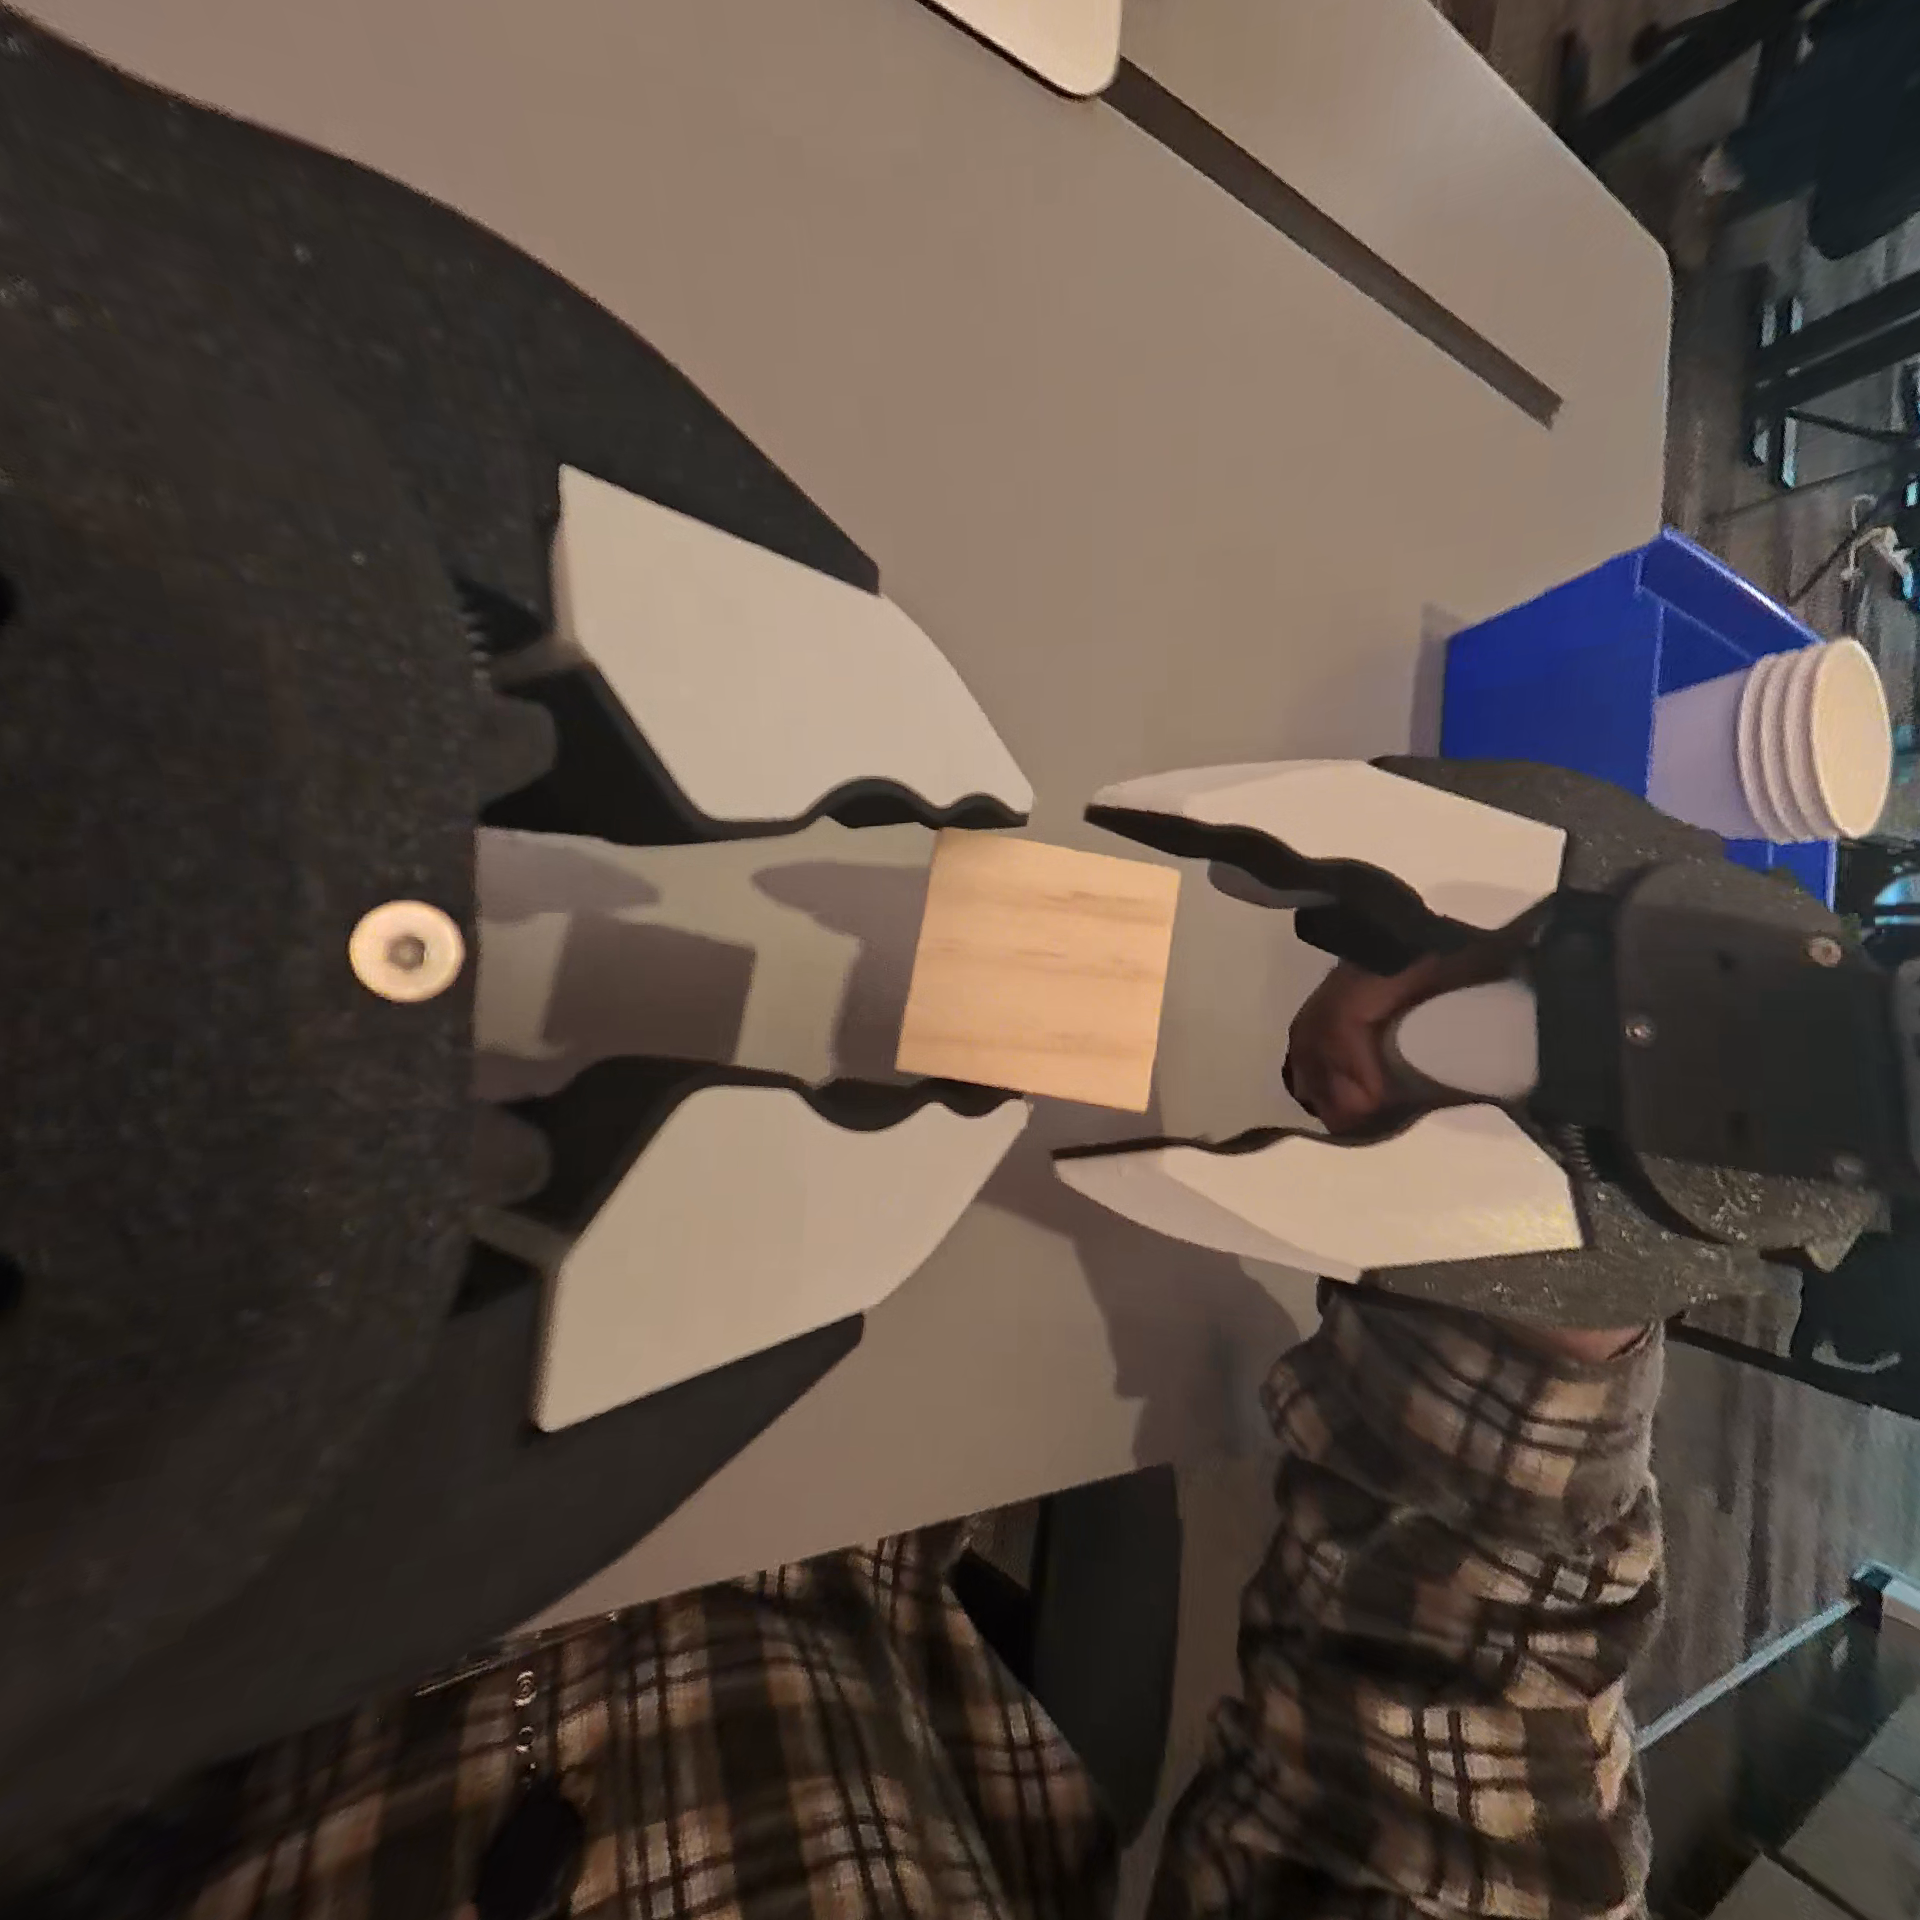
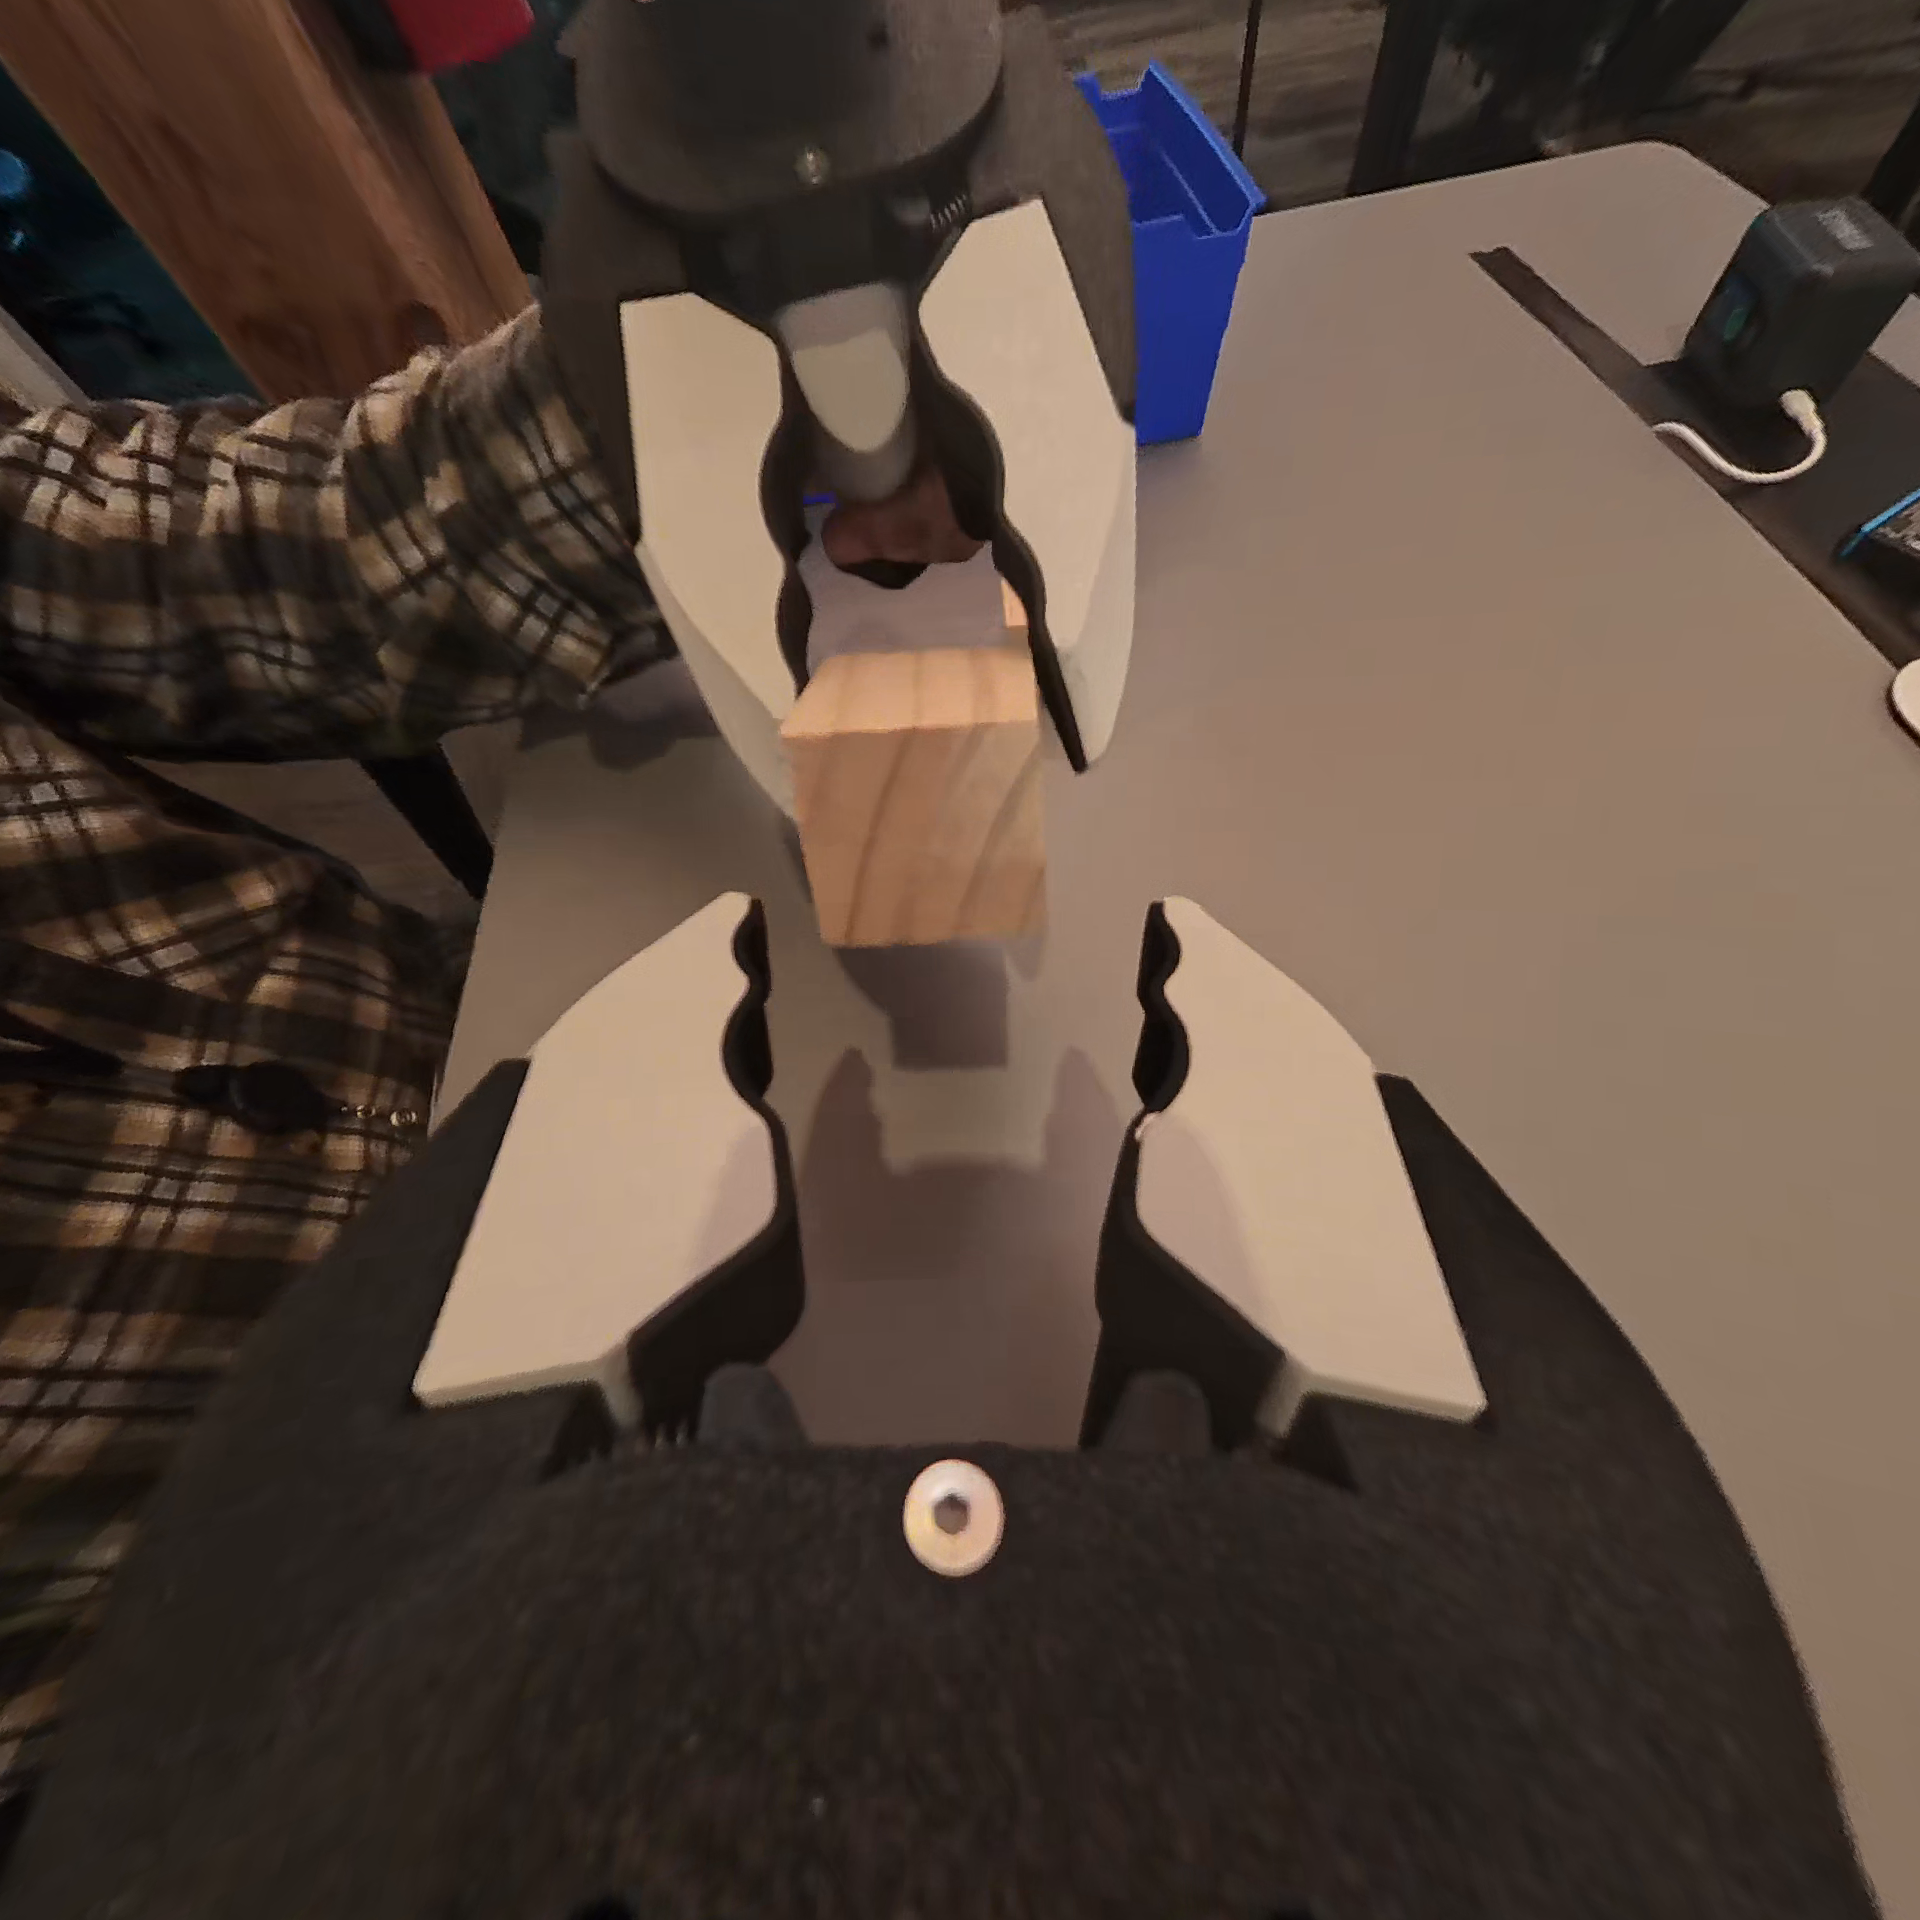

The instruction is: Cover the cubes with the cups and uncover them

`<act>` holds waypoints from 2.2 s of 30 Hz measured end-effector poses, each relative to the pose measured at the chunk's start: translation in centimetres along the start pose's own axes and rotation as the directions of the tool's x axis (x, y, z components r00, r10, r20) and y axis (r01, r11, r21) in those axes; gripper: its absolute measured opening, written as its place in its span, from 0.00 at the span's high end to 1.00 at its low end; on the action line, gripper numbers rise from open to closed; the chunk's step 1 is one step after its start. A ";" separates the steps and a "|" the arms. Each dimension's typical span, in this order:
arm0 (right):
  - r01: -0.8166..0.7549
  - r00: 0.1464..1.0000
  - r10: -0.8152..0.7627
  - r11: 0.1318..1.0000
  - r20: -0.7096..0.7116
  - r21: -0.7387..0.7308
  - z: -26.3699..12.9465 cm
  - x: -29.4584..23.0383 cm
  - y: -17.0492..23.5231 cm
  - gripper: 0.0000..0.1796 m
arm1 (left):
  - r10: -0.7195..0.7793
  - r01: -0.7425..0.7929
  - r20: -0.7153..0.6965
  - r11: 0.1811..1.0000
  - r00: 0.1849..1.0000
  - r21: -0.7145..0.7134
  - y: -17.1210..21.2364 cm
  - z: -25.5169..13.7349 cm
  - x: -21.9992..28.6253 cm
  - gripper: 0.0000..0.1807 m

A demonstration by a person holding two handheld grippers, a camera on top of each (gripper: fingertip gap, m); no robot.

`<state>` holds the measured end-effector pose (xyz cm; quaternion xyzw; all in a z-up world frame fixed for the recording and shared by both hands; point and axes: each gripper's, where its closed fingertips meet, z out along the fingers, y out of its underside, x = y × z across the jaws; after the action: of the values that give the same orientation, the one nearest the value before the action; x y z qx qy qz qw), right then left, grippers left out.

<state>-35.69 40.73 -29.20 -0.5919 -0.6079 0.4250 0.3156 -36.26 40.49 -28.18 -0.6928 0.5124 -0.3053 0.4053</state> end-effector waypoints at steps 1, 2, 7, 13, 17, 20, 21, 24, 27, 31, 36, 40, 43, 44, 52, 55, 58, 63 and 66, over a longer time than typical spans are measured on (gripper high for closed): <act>0.007 1.000 -0.007 1.000 -0.001 -0.001 -0.3 -0.2 -0.1 0.63 | 0.011 -0.011 -0.005 1.000 1.000 -0.006 -0.3 0.3 0.3 0.75; 0.009 1.000 -0.009 1.000 0.005 -0.001 -0.5 -0.5 -0.2 0.65 | 0.023 -0.023 -0.005 1.000 1.000 -0.014 -0.5 0.6 0.5 0.75; -0.013 0.997 0.014 1.000 0.071 -0.013 -1.2 -1.6 -0.2 0.76 | 0.048 -0.049 -0.018 0.999 0.999 -0.025 -1.2 1.5 1.2 0.75; -0.059 0.998 0.061 0.996 0.032 -0.065 -2.9 -1.8 -0.4 0.76 | -0.020 0.020 -0.033 1.000 0.999 0.021 -2.4 1.7 1.5 0.68; -0.166 0.978 0.143 0.974 -0.153 -0.155 -8.1 -0.5 0.0 0.76 | -0.047 0.044 0.032 0.996 0.998 0.081 -3.4 0.3 1.3 0.57; -0.334 0.884 0.215 0.912 -0.416 -0.238 -15.7 1.5 2.0 0.76 | -0.042 0.035 0.075 0.994 0.996 0.101 -2.9 -1.5 2.1 0.56; -0.406 0.831 0.241 0.880 -0.502 -0.249 -18.7 2.1 2.9 0.76 | -0.040 0.031 0.078 0.994 0.996 0.105 -2.6 -2.1 2.6 0.56; -0.617 0.634 0.315 0.757 -0.707 -0.216 -27.6 2.6 6.5 0.76 | -0.032 0.019 0.109 0.993 0.993 0.112 -1.7 -4.0 4.1 0.56; -0.785 0.422 0.380 0.607 -0.823 -0.122 -34.5 2.1 11.1 0.76 | -0.033 0.017 0.135 0.993 0.990 0.120 -1.0 -5.8 5.5 0.57; -0.903 0.242 0.430 0.427 -0.870 -0.040 -38.4 1.5 17.7 0.76 | -0.028 0.005 0.161 0.989 0.987 0.145 -0.8 -7.5 6.8 0.58; -0.957 0.144 0.458 0.290 -0.877 -0.006 -38.5 2.8 23.7 0.76 | -0.014 -0.010 0.176 0.991 0.984 0.137 -0.7 -8.2 7.6 0.59; -0.980 0.109 0.429 0.197 -0.897 -0.024 -38.3 3.6 26.8 0.76 | 0.001 -0.019 0.217 0.997 0.976 0.081 0.2 -8.5 7.2 0.59; -0.988 0.088 0.442 0.155 -0.893 -0.021 -37.7 3.8 28.4 0.76 | -0.006 -0.012 0.239 0.997 0.971 0.075 0.6 -8.9 6.7 0.59; -0.989 0.083 0.446 0.144 -0.891 -0.020 -37.5 3.9 28.8 0.76 | -0.014 -0.005 0.240 0.997 0.971 0.079 0.7 -9.1 6.5 0.59; -0.983 0.140 0.440 0.168 -0.887 -0.072 -36.5 3.9 30.1 0.63 | -0.031 0.028 0.304 1.000 0.952 0.013 2.5 -11.2 4.1 0.58; -0.970 0.195 0.419 0.216 -0.887 -0.111 -36.9 3.3 28.1 0.54 | 0.019 0.017 0.358 0.995 0.933 -0.097 3.8 -13.7 2.0 0.58; -0.944 0.247 0.399 0.306 -0.883 -0.126 -37.3 2.8 24.6 0.51 | 0.138 -0.036 0.310 0.950 0.941 -0.311 6.2 -15.7 0.0 0.58; -0.852 0.361 0.386 0.506 -0.849 -0.133 -36.2 1.1 17.8 0.52 | 0.172 -0.052 0.146 0.802 0.974 -0.594 11.5 -16.5 -4.0 0.58; -0.799 0.444 0.378 0.577 -0.812 -0.169 -33.8 -0.5 15.5 0.52 | 0.136 -0.048 0.076 0.729 0.988 -0.683 14.9 -15.2 -5.8 0.56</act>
<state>1.28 44.13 -28.06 -0.9467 -0.2698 0.0637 0.1637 -57.53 40.07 -33.91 -0.7836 0.5968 -0.0344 0.1693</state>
